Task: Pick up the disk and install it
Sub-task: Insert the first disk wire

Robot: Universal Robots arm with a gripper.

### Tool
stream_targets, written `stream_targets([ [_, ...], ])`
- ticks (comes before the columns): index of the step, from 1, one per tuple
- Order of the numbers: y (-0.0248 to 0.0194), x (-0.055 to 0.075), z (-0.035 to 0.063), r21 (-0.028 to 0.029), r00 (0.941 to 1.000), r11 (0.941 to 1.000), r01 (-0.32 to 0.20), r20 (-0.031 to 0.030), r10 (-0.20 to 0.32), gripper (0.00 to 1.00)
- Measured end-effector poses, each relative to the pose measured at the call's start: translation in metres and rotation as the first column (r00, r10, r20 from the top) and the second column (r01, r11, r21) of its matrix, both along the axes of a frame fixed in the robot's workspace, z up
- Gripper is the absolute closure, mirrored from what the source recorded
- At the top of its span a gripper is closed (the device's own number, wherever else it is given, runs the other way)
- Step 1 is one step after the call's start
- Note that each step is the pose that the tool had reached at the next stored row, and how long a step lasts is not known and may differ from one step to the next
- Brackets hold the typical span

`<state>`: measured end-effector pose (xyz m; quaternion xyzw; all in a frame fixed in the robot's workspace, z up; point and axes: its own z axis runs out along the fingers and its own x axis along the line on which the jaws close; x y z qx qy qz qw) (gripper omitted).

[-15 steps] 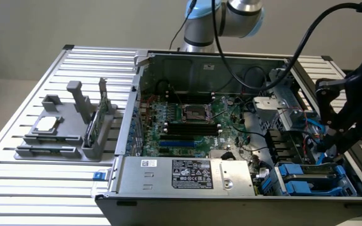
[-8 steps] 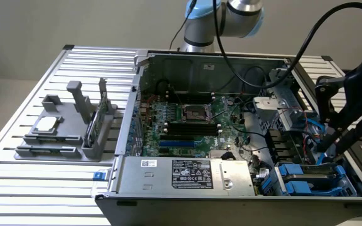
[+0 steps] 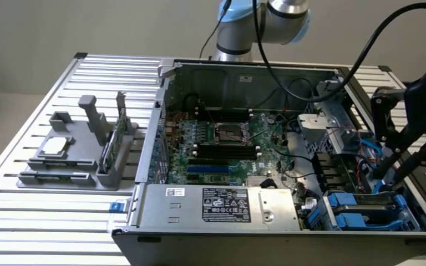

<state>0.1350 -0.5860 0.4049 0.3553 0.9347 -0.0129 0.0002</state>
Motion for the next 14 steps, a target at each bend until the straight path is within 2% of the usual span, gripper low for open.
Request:
stream_targets([
  [3, 0.0, 0.0, -0.0001, 0.0, 0.9988, 0.9988, 0.05, 0.0, -0.05, 0.75],
  [9, 0.0, 0.0005, -0.0004, 0.0003, 0.9914, 0.9914, 0.131, -0.0001, -0.131, 0.75],
  [11, -0.0001, 0.0019, -0.0007, 0.0021, 0.99, 0.99, 0.141, -0.0003, -0.141, 0.75],
  [14, 0.0, 0.0061, -0.0014, 0.0087, 0.9887, 0.9887, 0.15, -0.0013, -0.15, 0.75],
])
